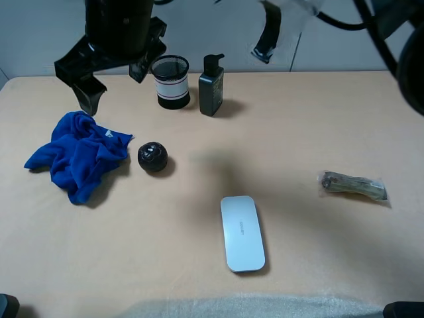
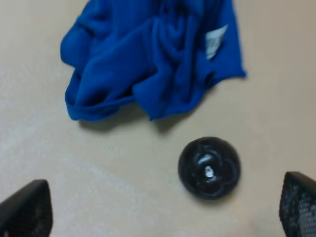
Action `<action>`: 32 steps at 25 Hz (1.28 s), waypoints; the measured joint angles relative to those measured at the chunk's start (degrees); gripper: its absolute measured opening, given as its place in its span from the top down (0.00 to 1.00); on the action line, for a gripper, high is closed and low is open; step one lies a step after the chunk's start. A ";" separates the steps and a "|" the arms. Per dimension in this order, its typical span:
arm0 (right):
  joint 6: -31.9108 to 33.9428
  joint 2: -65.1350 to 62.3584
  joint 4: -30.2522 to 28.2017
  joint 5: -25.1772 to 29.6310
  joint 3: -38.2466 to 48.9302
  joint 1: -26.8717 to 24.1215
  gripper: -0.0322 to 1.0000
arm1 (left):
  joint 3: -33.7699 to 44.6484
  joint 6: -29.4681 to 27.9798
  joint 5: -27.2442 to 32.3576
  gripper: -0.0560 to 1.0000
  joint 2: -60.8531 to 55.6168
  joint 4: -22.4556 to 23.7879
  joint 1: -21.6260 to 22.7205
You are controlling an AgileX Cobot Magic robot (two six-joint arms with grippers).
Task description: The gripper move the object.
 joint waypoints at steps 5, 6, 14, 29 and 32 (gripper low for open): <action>-0.16 -4.56 -1.66 0.05 0.00 0.00 0.30 | 0.00 0.00 0.00 0.07 0.00 0.00 0.00; -0.16 -5.38 -2.17 0.06 0.00 0.00 0.30 | 0.00 0.00 0.00 0.07 0.00 0.00 0.00; 0.73 -14.49 -7.40 -0.03 8.05 0.00 0.30 | 0.00 0.00 0.00 0.07 0.00 0.00 0.00; 2.42 -35.75 -9.92 0.07 30.82 -6.96 0.30 | 0.00 0.00 0.00 0.07 0.00 0.00 0.00; 2.42 -40.51 -9.92 0.07 36.45 -9.72 0.30 | 0.00 0.00 0.00 0.07 0.00 0.00 0.00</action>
